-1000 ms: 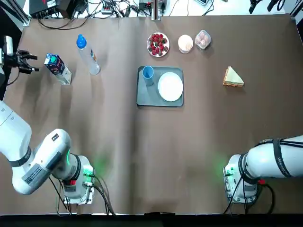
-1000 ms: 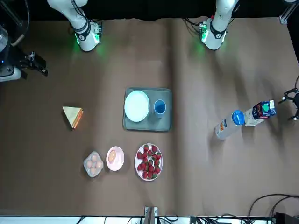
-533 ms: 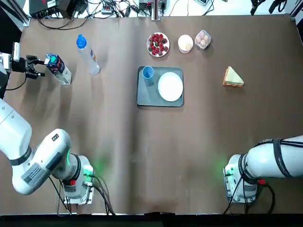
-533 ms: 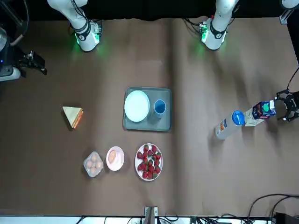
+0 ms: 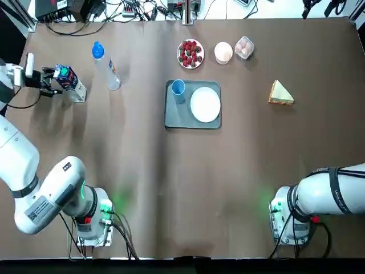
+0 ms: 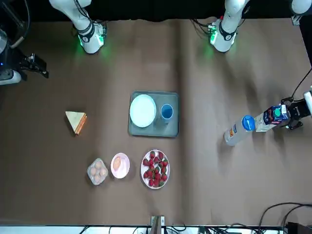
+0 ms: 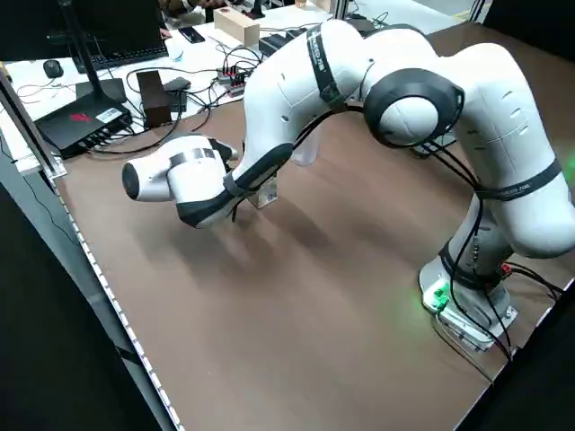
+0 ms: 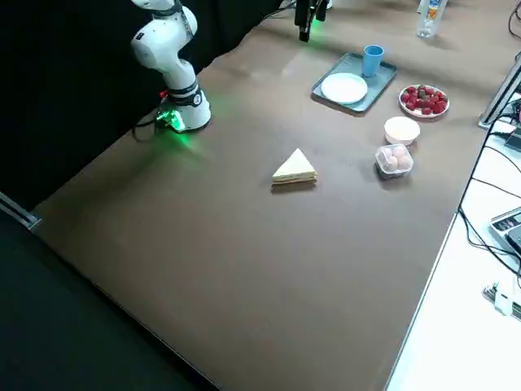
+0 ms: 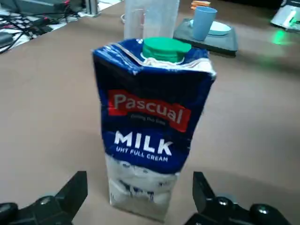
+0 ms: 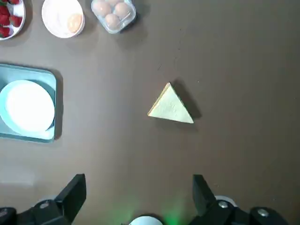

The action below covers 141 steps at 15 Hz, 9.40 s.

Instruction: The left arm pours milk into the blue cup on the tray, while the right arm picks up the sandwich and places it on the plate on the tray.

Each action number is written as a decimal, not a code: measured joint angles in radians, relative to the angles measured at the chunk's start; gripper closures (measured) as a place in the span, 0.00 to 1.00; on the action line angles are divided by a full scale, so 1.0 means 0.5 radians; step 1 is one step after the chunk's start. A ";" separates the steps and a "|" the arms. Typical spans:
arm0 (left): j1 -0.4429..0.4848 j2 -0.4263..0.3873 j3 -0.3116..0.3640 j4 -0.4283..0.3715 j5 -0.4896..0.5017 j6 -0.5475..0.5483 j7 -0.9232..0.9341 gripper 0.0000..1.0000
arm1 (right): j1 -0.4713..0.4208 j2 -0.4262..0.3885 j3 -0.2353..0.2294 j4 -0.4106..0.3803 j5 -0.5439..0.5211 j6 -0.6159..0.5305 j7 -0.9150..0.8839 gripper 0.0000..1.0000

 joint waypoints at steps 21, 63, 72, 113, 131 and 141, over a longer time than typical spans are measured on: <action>-0.070 0.180 -0.054 0.017 -0.121 0.026 0.286 0.15 | -0.396 1.098 -0.011 -0.292 0.099 0.673 -0.855 0.08; -1.195 -1.513 -0.852 -0.696 1.511 0.484 -2.495 0.43 | 0.606 1.067 0.183 -0.029 0.870 0.529 0.251 0.87; -1.795 -1.139 -0.917 -0.628 2.090 0.666 -3.416 0.42 | 0.840 1.352 0.179 -0.035 1.040 1.031 0.569 0.87; -1.552 -0.978 -0.912 0.102 1.932 -0.103 -2.781 0.44 | -0.034 0.219 0.075 0.234 0.102 0.122 0.199 0.00; 0.320 -0.574 -0.877 0.040 0.674 -0.333 -0.523 0.44 | -0.130 0.150 0.126 0.158 0.035 0.123 0.108 0.00; 0.520 0.186 -0.838 0.065 0.480 -0.164 0.099 0.44 | -0.129 0.150 0.126 0.151 0.034 0.123 0.101 0.00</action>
